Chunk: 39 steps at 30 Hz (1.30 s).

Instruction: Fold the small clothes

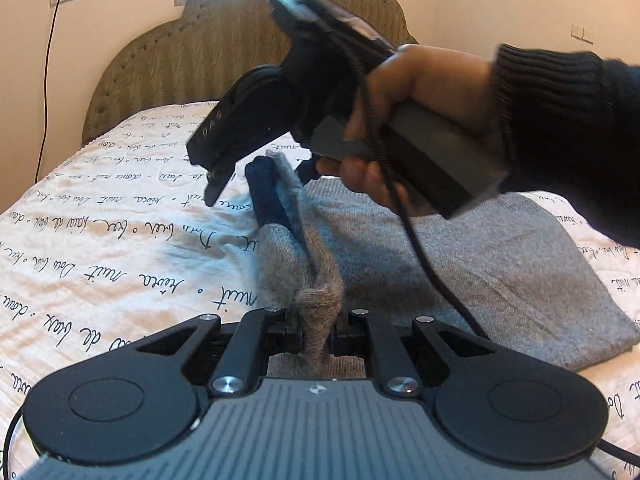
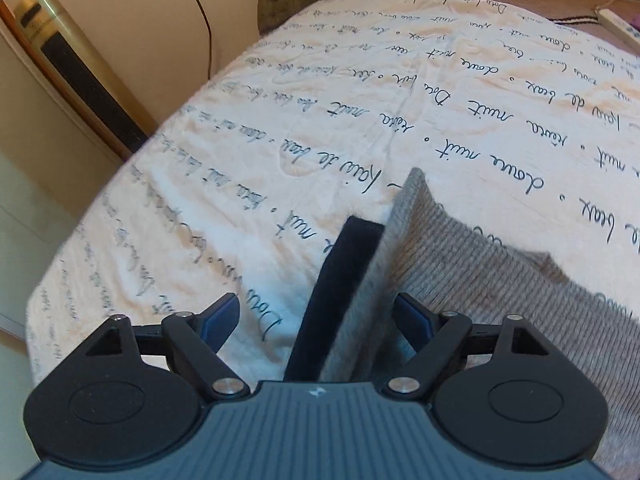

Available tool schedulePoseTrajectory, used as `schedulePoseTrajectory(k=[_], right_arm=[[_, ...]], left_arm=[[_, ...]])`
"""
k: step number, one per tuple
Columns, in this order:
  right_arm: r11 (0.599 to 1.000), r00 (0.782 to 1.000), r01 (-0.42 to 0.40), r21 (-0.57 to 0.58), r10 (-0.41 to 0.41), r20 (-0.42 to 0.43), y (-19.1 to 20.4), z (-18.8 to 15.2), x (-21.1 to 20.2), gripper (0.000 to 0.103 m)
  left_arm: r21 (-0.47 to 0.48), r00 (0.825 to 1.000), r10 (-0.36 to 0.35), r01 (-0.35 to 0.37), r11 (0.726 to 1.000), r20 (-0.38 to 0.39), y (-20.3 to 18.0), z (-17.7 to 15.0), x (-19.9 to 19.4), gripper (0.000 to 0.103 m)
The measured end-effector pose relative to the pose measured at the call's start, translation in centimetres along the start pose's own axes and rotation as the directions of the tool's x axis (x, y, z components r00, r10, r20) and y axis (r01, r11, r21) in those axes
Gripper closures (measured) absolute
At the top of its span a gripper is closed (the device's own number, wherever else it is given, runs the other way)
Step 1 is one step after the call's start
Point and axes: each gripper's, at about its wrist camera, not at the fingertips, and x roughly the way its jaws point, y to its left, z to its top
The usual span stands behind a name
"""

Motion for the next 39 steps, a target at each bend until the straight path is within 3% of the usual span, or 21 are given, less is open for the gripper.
schedulePoseTrajectory(k=[1, 3, 4, 11, 19, 25, 39], right_arm=[[1.0, 1.0, 0.022, -0.007, -0.022, -0.009, 0.0, 0.2, 0.5, 0.034], [0.998, 0.998, 0.058, -0.031, -0.058, -0.019, -0.2, 0.2, 1.2, 0.09], [0.998, 0.998, 0.058, -0.035, -0.059, -0.017, -0.5, 0.0, 1.2, 0.092], [0.999, 0.999, -0.002, -0.036, 0.003, 0.044, -2.4, -0.7, -1.4, 0.094], [0.999, 0.987, -0.047, -0.008, 0.048, 0.152, -7.7, -3.5, -8.6, 0.094], [0.995, 0.977, -0.044, 0.094, 0.023, 0.213, -13.3, -7.9, -13.1, 0.094], [0.975, 0.957, -0.079, 0.209, 0.016, 0.288, -21.8, -14.9, -17.4, 0.094]], left_arm=[[0.0, 1.0, -0.001, 0.001, 1.0, -0.004, 0.1, 0.0, 0.0, 0.091], [-0.006, 1.0, 0.001, -0.001, 1.0, -0.009, 0.2, 0.1, 0.0, 0.091], [-0.007, 1.0, 0.0, 0.0, 1.0, -0.009, 0.3, 0.2, 0.0, 0.091], [-0.003, 0.999, -0.032, 0.032, 0.999, 0.003, -0.4, 0.7, -0.7, 0.091], [0.061, 0.99, -0.141, 0.139, 0.988, 0.026, -4.5, 1.9, -1.2, 0.091], [0.162, 0.973, -0.229, 0.224, 0.961, 0.009, -10.2, 1.7, -0.6, 0.091], [0.307, 0.956, -0.289, 0.287, 0.907, -0.039, -18.6, 0.8, 0.2, 0.091]])
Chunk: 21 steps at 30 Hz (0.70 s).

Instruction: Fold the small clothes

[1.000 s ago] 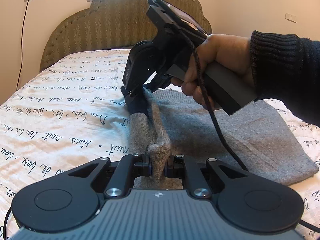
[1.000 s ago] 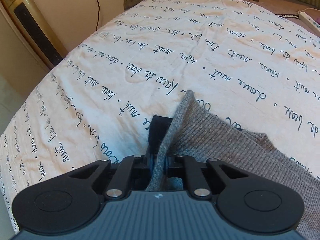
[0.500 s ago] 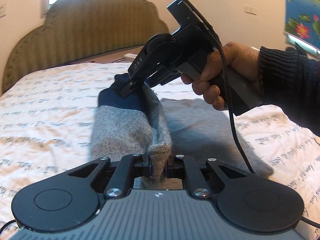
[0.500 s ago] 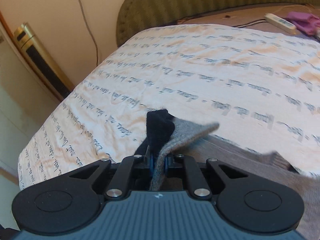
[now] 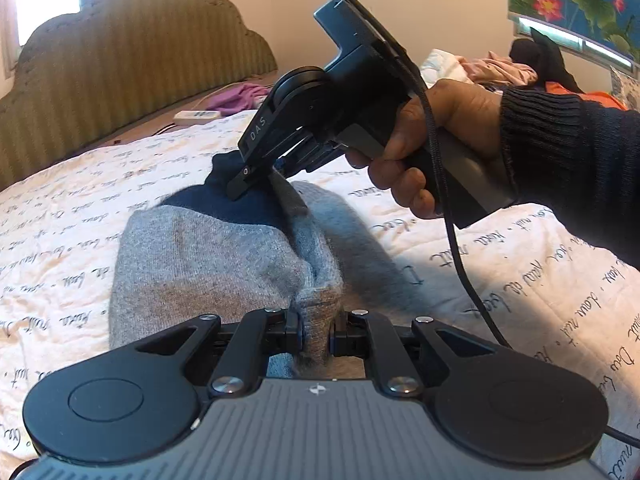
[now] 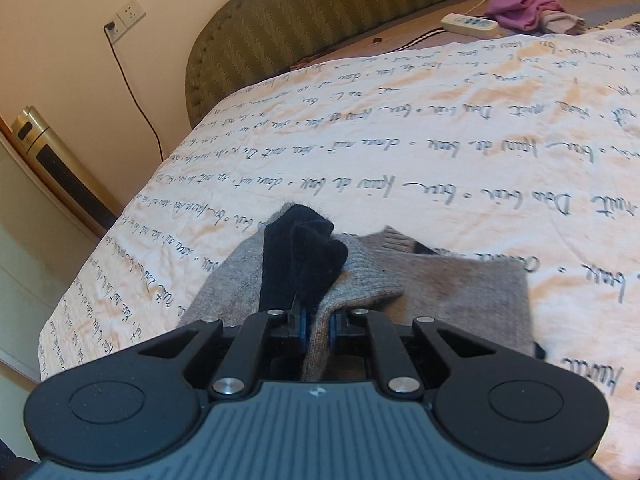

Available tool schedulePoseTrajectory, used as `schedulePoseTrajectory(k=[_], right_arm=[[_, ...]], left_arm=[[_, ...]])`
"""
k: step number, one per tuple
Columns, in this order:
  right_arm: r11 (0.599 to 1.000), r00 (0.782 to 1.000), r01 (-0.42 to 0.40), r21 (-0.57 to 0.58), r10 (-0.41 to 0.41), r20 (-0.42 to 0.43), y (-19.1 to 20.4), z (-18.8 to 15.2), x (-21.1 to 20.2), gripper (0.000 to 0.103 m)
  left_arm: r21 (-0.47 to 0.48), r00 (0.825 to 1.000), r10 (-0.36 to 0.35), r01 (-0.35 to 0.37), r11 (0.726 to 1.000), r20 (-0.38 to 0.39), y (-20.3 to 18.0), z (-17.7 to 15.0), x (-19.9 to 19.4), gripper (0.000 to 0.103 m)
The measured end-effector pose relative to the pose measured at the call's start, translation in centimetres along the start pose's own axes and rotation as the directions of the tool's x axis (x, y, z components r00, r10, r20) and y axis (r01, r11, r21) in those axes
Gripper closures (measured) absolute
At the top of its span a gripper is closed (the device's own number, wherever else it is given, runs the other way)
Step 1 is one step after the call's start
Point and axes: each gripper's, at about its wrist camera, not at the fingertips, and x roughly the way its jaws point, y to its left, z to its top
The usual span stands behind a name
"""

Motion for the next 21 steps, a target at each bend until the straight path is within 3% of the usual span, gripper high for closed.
schedulePoseTrajectory(k=[11, 21], right_arm=[[0.996, 0.999, -0.011, 0.087, 0.008, 0.039, -5.4, -2.0, -2.4, 0.094], [0.993, 0.999, -0.021, 0.118, 0.017, 0.039, -7.3, -2.8, -2.4, 0.093]], left_arm=[[0.067, 0.998, -0.056, 0.059, 0.996, -0.038, -3.2, 0.0, 1.6, 0.091], [0.084, 0.994, -0.064, 0.071, 0.994, -0.089, -3.8, -0.7, 3.5, 0.091]])
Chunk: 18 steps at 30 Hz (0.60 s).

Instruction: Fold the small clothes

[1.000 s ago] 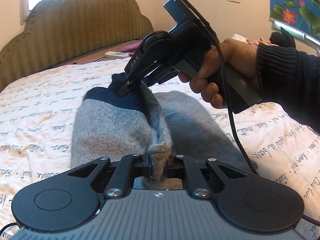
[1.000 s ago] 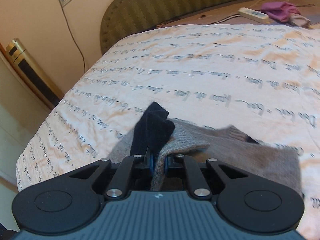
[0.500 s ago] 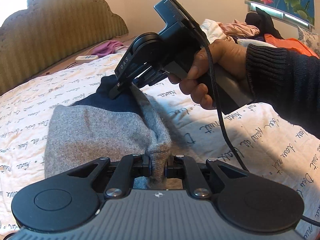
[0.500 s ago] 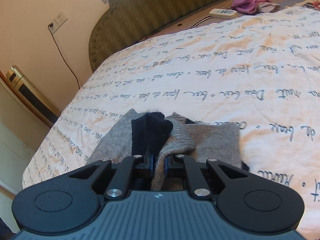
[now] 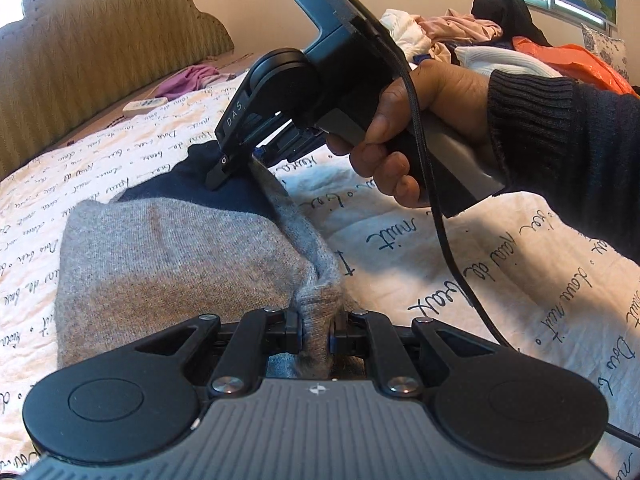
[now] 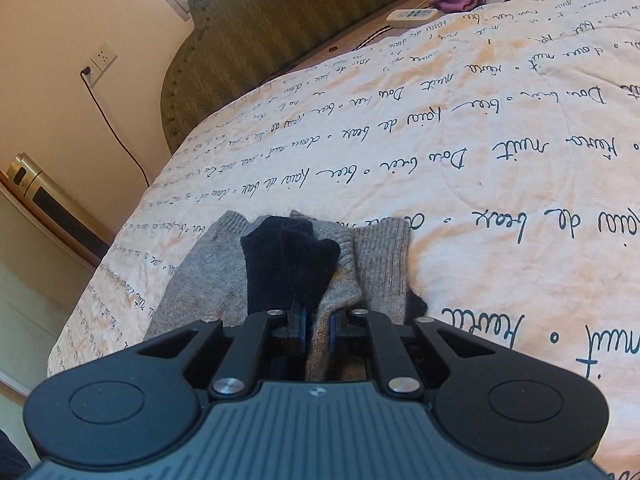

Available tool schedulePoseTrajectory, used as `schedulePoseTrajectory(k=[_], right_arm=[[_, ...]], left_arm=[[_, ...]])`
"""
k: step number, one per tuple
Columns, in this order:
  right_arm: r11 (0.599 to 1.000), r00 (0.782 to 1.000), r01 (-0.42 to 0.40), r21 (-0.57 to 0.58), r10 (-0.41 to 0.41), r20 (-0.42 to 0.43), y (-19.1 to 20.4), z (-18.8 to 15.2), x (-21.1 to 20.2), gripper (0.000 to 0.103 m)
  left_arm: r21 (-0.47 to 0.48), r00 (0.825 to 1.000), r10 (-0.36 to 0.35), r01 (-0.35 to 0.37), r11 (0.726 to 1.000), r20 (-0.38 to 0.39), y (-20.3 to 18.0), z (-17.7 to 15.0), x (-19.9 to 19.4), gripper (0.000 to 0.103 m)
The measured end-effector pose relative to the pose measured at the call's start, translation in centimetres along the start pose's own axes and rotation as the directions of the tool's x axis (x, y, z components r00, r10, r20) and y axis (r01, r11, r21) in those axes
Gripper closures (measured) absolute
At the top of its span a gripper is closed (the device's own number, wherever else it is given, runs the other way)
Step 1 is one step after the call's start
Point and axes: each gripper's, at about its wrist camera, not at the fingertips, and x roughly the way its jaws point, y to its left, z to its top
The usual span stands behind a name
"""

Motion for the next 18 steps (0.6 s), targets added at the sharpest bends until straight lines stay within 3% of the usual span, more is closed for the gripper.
schedulePoseTrajectory(k=[3, 4, 8, 10, 12, 15, 17, 18], right_arm=[[1.0, 1.0, -0.007, 0.03, 0.007, -0.011, -0.7, -0.4, 0.4, 0.093], [0.998, 1.0, -0.022, 0.055, 0.023, -0.011, -1.1, -0.6, 0.4, 0.091], [0.98, 0.996, -0.084, 0.183, 0.08, 0.027, -2.6, -1.1, -0.5, 0.081], [0.97, 0.994, -0.097, 0.221, 0.084, 0.065, -3.1, -1.1, -1.6, 0.072], [0.968, 0.992, -0.078, 0.239, 0.052, 0.113, -3.5, -0.8, -3.1, 0.071], [0.974, 0.982, -0.043, 0.222, 0.001, 0.189, -2.9, -0.4, -5.1, 0.067], [0.985, 0.982, -0.024, 0.172, -0.009, 0.19, -1.8, 0.1, -5.1, 0.066], [0.99, 0.984, -0.002, 0.144, -0.023, 0.174, -1.1, 0.3, -4.5, 0.066]], left_arm=[[0.012, 1.0, 0.019, -0.019, 1.0, -0.004, -0.2, -0.4, 0.7, 0.091], [0.004, 1.0, 0.015, -0.015, 1.0, 0.003, 0.0, -0.5, 0.6, 0.087], [-0.035, 0.996, -0.07, 0.072, 0.997, 0.05, 1.7, -0.2, -1.6, 0.063], [-0.063, 0.988, -0.103, 0.111, 0.992, 0.116, 3.5, -0.3, -3.8, 0.041], [-0.11, 0.981, -0.075, 0.096, 0.989, 0.178, 6.0, -0.8, -6.0, 0.027], [-0.222, 0.981, 0.029, 0.014, 0.975, 0.192, 11.1, -1.5, -7.1, 0.025], [-0.339, 0.987, 0.081, -0.03, 0.94, 0.138, 14.6, -1.7, -6.1, 0.026], [-0.415, 0.991, 0.088, -0.038, 0.909, 0.102, 16.6, -1.8, -5.2, 0.028]])
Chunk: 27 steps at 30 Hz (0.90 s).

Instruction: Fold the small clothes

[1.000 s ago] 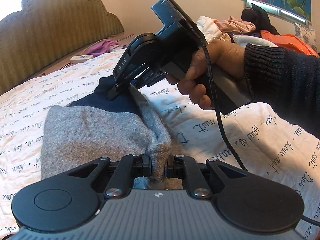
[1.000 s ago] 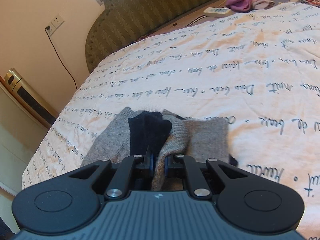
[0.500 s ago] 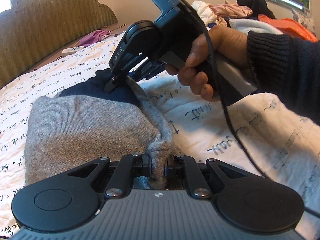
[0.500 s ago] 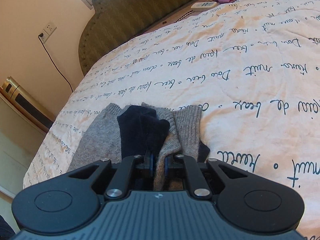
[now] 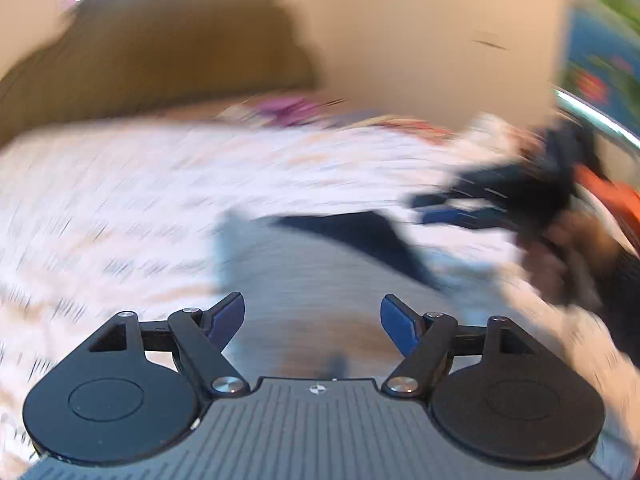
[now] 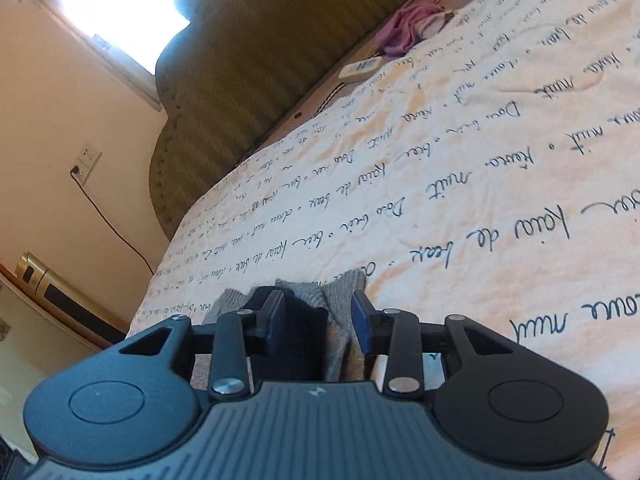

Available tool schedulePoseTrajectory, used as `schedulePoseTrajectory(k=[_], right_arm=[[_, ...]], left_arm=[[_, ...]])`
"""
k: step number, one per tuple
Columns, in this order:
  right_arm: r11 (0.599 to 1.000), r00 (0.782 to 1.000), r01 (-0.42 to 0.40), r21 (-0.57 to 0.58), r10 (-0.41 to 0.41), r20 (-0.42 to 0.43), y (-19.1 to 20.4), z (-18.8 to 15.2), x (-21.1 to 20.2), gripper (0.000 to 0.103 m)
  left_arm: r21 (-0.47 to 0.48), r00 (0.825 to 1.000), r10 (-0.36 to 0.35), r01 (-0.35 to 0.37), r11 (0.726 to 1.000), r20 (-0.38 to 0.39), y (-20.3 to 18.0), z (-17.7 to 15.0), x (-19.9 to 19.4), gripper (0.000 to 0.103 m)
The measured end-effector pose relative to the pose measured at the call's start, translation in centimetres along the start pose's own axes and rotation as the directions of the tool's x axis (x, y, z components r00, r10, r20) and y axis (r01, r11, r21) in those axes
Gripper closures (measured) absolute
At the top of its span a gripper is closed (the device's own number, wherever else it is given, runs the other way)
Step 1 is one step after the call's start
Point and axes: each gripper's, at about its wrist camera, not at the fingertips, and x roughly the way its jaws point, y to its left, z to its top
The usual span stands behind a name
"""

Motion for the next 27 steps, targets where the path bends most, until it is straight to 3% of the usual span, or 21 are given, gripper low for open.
schedulePoseTrajectory(k=[3, 6, 7, 8, 9, 12, 14, 17, 18, 19, 21, 25, 27], right_arm=[[0.99, 0.994, 0.074, -0.121, -0.083, -0.07, 2.3, -0.2, 3.1, 0.066], [0.976, 0.983, 0.124, -0.181, -0.146, -0.112, 3.3, -0.9, 5.6, 0.064], [0.975, 0.982, 0.137, -0.178, -0.156, -0.102, 3.4, -0.9, 5.9, 0.064], [0.98, 0.986, 0.121, -0.156, -0.137, -0.099, 3.2, -0.9, 6.1, 0.074], [0.987, 0.989, 0.092, -0.131, -0.106, -0.105, 3.0, -0.7, 6.0, 0.092], [0.989, 0.995, 0.07, -0.129, -0.079, -0.068, 2.7, -0.5, 4.5, 0.092], [0.992, 0.995, 0.073, -0.107, -0.08, -0.063, 1.9, -0.3, 3.9, 0.092], [0.994, 0.991, 0.09, -0.068, -0.096, -0.093, 0.5, -0.9, 4.7, 0.092], [0.995, 0.991, 0.086, -0.059, -0.091, -0.097, 0.4, -1.1, 4.9, 0.092], [0.995, 0.991, 0.087, -0.058, -0.093, -0.098, 0.3, -1.3, 5.1, 0.092], [0.994, 0.99, 0.095, -0.059, -0.101, -0.101, 0.1, -1.4, 5.4, 0.092], [0.996, 0.99, 0.089, -0.023, -0.091, -0.107, -0.8, -1.5, 5.6, 0.092], [0.997, 0.991, 0.082, -0.001, -0.082, -0.106, -0.9, -1.5, 5.4, 0.091]], left_arm=[[-0.213, 0.997, -0.03, 0.014, 0.977, -0.073, 4.2, 1.6, 3.1, 0.028], [-0.345, 0.984, -0.093, 0.036, 0.938, -0.15, 6.7, 2.7, 6.8, 0.029], [-0.364, 0.982, -0.095, 0.028, 0.931, -0.166, 7.1, 3.1, 7.7, 0.029], [-0.373, 0.979, -0.11, 0.039, 0.927, -0.171, 7.4, 3.4, 8.3, 0.029], [-0.381, 0.978, -0.117, 0.043, 0.924, -0.172, 7.6, 3.8, 8.8, 0.029], [-0.382, 0.979, -0.147, 0.084, 0.92, -0.139, 7.8, 5.4, 9.6, 0.028], [-0.377, 0.97, -0.191, 0.122, 0.918, -0.152, 7.5, 6.2, 11.3, 0.023], [-0.431, 0.944, -0.22, 0.098, 0.897, -0.245, 7.5, 6.0, 15.2, 0.028], [-0.455, 0.933, -0.249, 0.109, 0.884, -0.26, 7.6, 5.9, 16.2, 0.032], [-0.454, 0.934, -0.26, 0.126, 0.882, -0.246, 7.6, 5.9, 16.7, 0.037], [-0.434, 0.928, -0.264, 0.131, 0.891, -0.262, 7.1, 6.2, 17.5, 0.07], [-0.274, 0.95, -0.164, 0.089, 0.958, -0.265, 5.2, 6.3, 17.6, 0.074], [-0.216, 0.961, -0.131, 0.078, 0.973, -0.245, 4.6, 6.5, 16.5, 0.074]])
